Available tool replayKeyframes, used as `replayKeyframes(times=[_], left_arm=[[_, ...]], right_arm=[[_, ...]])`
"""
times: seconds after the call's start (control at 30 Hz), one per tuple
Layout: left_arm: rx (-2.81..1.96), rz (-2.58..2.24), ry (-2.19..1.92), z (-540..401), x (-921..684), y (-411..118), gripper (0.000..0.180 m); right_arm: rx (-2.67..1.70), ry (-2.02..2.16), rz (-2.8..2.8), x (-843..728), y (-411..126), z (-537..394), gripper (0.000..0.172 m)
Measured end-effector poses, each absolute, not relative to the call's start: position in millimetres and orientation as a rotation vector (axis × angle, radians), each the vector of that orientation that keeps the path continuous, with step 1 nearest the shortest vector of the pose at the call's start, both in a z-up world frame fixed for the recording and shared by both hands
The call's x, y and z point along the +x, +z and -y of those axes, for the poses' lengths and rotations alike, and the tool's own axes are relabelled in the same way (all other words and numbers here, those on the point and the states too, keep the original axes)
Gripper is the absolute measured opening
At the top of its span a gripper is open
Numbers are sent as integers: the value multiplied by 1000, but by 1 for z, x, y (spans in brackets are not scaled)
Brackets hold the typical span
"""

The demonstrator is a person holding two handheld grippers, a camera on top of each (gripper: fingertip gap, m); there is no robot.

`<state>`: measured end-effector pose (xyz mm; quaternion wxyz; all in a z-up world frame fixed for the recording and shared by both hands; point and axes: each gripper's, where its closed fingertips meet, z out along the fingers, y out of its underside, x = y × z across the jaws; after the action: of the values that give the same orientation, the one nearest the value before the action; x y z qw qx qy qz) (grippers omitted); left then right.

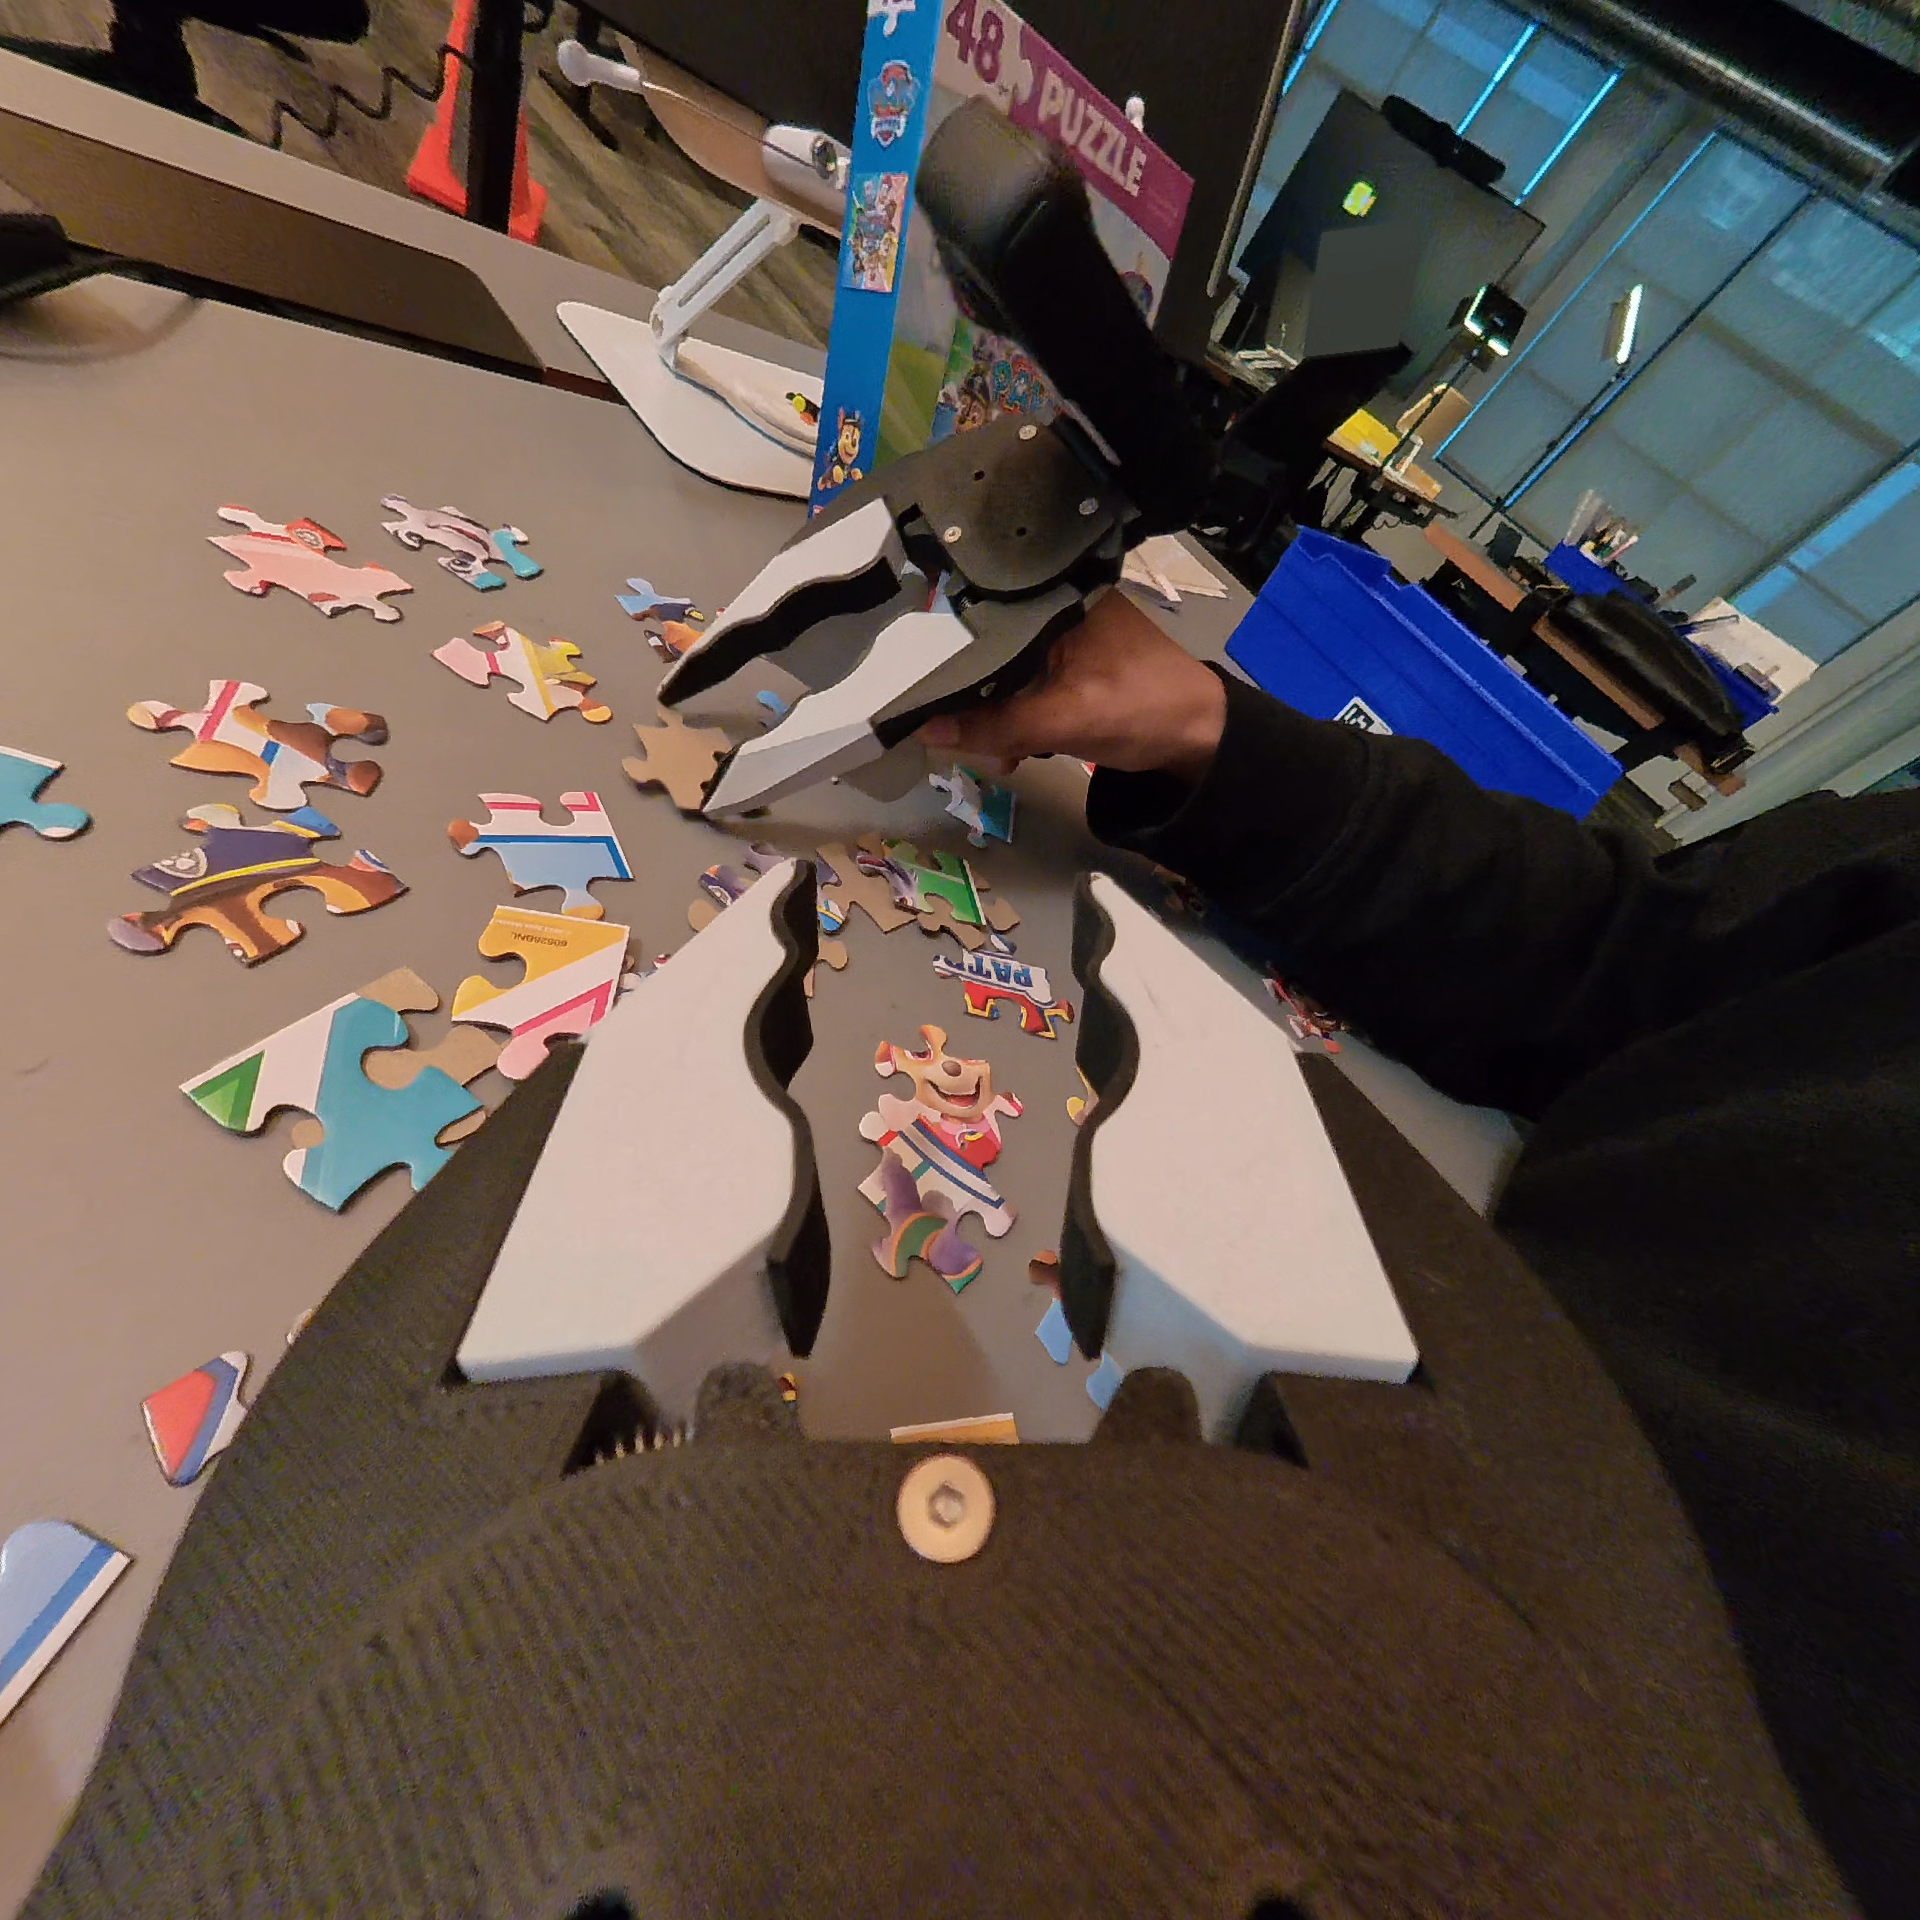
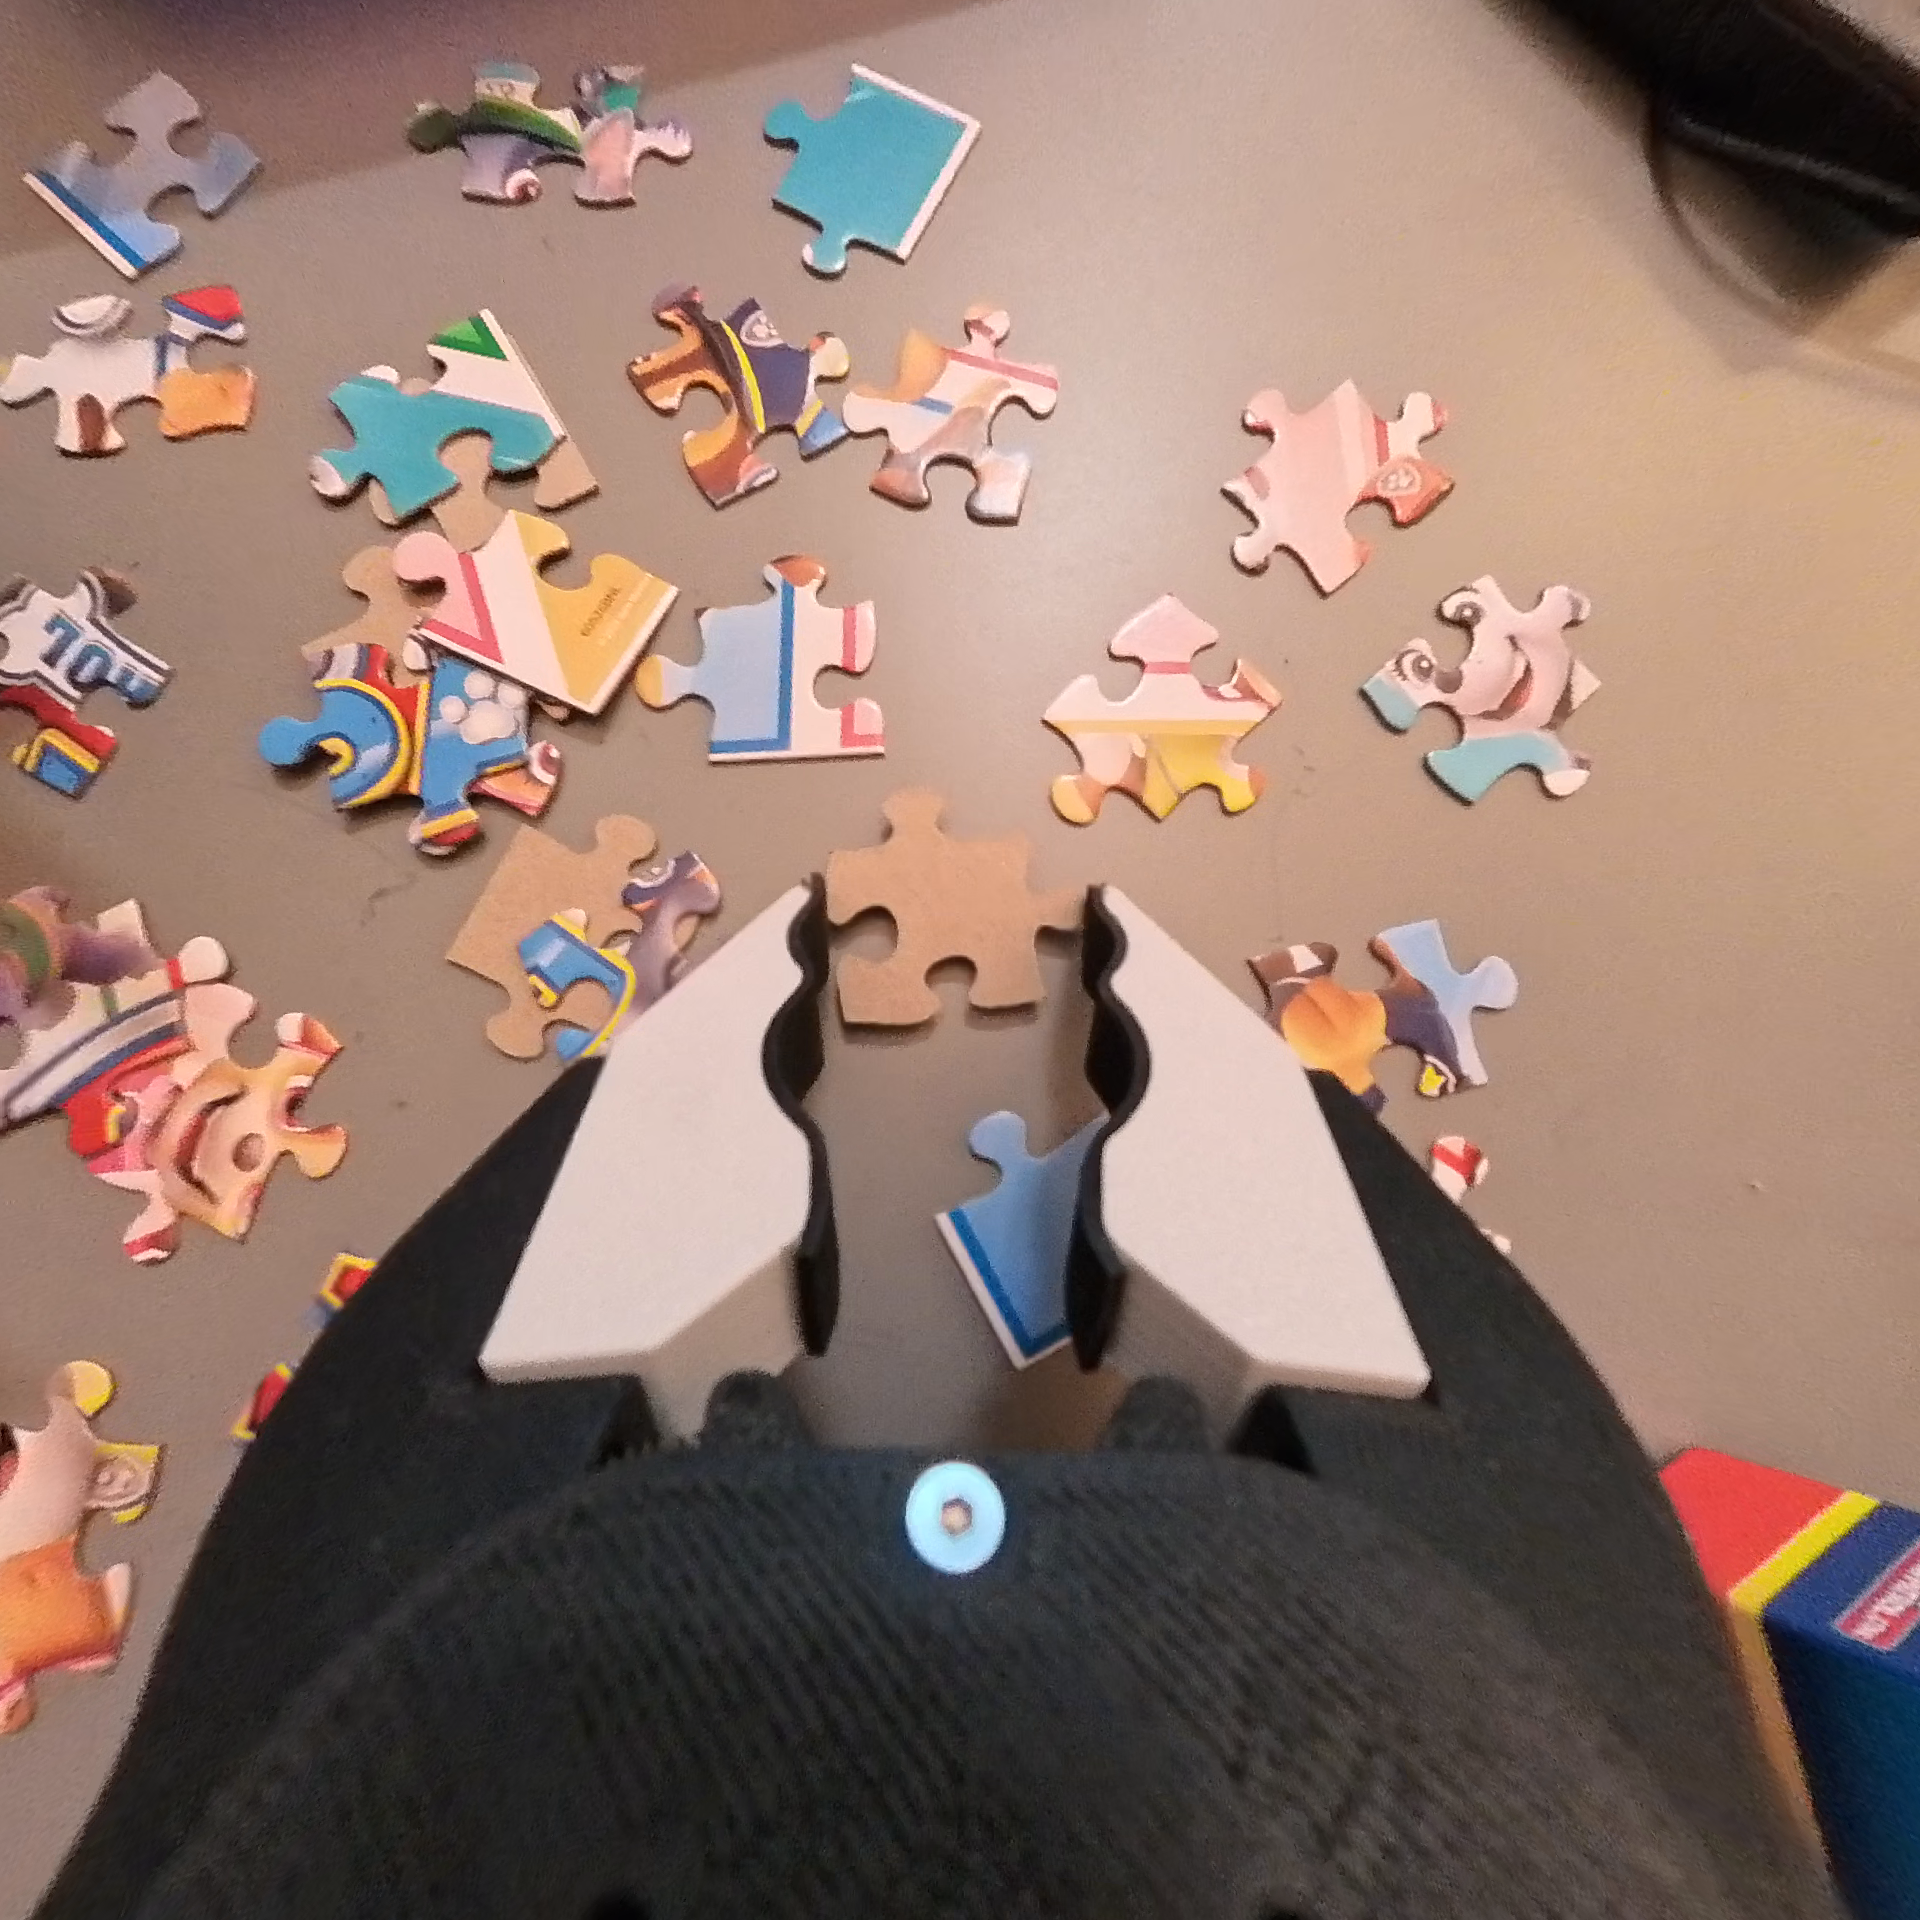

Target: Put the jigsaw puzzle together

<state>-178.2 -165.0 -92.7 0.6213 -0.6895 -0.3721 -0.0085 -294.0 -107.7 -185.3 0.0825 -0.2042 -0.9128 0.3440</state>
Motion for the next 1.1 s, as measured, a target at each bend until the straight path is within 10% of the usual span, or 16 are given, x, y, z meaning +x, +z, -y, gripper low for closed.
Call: replayKeyframes(times=[0.7, 1.1], left_arm=[[-1217, 1041, -476, 136, -198, -86, 3], [-1719, 942, 112, 118, -242, -102, 0]], right_arm=[[-119, 1315, 2481, -202, -91, 139, 48], [-424, 1314, 2306, -200, -80, 69, 46]])
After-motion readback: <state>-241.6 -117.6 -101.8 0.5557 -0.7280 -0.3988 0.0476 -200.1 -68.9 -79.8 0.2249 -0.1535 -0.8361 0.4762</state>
